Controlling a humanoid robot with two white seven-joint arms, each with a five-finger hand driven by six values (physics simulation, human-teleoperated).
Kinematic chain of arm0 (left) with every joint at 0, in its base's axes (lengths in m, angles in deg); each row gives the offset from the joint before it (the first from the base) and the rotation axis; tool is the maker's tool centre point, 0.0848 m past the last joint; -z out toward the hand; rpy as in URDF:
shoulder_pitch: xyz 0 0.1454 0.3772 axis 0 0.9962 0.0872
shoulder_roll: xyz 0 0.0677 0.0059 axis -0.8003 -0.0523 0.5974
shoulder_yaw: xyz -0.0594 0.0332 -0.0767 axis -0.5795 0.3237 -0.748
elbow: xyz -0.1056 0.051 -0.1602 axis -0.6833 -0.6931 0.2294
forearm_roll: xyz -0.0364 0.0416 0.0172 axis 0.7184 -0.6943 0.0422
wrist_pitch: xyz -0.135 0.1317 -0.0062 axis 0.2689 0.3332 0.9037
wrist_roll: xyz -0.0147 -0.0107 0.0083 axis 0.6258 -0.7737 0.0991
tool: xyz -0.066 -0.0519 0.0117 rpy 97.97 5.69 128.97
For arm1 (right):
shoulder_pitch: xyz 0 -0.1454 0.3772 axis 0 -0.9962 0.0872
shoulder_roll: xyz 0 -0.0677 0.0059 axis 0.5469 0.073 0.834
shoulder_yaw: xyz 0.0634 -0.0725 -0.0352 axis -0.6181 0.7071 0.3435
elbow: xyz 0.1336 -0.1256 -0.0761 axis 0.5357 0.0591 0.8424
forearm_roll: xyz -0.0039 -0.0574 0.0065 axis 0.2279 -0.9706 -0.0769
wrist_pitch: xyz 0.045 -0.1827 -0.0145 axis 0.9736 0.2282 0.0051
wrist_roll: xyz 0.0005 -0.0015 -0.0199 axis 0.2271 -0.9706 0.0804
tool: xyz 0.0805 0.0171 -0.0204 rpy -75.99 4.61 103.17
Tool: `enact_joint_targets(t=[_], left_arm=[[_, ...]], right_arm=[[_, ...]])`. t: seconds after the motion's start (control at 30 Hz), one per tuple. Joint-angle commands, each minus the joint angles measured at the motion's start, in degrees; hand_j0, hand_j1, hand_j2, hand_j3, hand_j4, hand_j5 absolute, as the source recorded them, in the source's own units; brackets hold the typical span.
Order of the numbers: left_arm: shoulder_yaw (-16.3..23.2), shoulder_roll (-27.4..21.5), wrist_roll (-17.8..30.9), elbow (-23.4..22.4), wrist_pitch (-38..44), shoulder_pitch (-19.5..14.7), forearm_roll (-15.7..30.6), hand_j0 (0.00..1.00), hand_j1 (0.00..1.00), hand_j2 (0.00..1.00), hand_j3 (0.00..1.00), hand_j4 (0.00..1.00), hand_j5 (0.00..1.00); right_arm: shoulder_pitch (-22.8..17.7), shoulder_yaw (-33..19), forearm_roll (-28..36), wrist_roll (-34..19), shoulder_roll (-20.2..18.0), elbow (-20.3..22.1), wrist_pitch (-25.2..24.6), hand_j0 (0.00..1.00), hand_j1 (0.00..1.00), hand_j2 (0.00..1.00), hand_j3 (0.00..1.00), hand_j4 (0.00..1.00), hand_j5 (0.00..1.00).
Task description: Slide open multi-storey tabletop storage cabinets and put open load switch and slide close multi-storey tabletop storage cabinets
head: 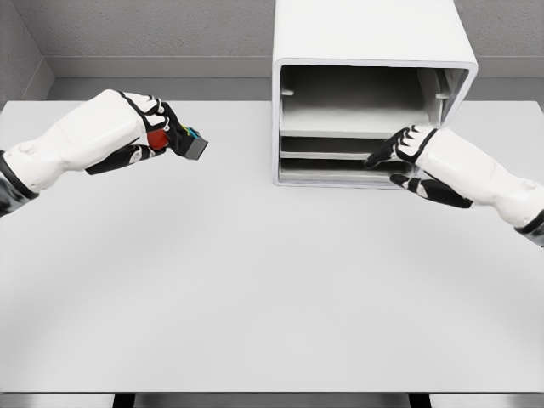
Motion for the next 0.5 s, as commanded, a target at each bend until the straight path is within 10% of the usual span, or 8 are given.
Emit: enact_joint_targets(t=[0.0, 0.47], left_arm=[[0.00, -0.02, -0.03, 0.02, 0.17, 0.09, 0.60, 0.30, 0.30, 0.30, 0.30, 0.30, 0.30], [0.00, 0.07, -0.03, 0.02, 0.17, 0.44, 0.60, 0.30, 0.30, 0.30, 0.30, 0.30, 0.30]], right_arm=[[0.18, 3.92, -0.70, 0.01, 1.37, -0.76, -0.06, 0.67, 0.67, 0.67, 0.67, 0.67, 0.67], [4.92, 7.44, -2.02, 0.01, 4.28, -7.18, -0.06, 0.90, 0.90, 0.90, 0.90, 0.90, 0.90]])
